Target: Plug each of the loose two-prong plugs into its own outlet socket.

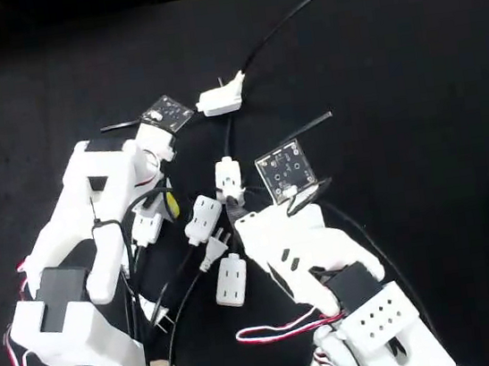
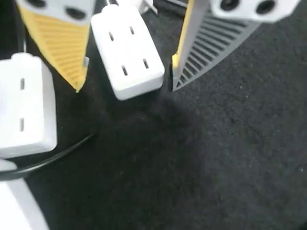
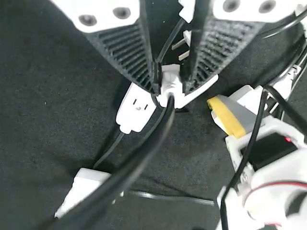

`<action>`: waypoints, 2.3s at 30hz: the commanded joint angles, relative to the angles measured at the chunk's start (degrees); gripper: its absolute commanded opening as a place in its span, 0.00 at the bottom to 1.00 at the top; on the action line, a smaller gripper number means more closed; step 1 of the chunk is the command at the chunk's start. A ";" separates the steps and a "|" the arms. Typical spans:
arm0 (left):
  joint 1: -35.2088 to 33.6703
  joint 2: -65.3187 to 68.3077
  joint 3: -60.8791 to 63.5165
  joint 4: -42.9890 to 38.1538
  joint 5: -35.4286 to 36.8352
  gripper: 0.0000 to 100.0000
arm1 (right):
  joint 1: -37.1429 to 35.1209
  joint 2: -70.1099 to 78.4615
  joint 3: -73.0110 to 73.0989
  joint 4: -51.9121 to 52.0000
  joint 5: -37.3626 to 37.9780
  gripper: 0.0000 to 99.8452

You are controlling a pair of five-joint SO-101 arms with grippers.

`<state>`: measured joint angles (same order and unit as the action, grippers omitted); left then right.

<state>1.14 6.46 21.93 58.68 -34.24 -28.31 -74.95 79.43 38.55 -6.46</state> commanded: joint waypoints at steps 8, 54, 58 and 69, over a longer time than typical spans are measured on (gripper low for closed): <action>-3.74 -14.07 1.63 8.97 3.96 0.29 | 0.97 -0.40 -0.57 -1.14 -0.70 0.01; -18.33 -43.34 33.36 -11.34 25.23 0.26 | -6.86 5.49 -8.13 -3.78 2.55 0.01; -23.43 -48.44 40.84 -20.40 31.82 0.26 | -6.95 17.27 -12.18 -9.41 2.73 0.01; -25.98 -55.65 47.96 -23.47 33.49 0.26 | -8.18 46.81 -23.43 -24.09 5.54 0.01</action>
<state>-24.35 -47.08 69.85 36.44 -1.10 -34.29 -35.56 61.49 19.38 -1.98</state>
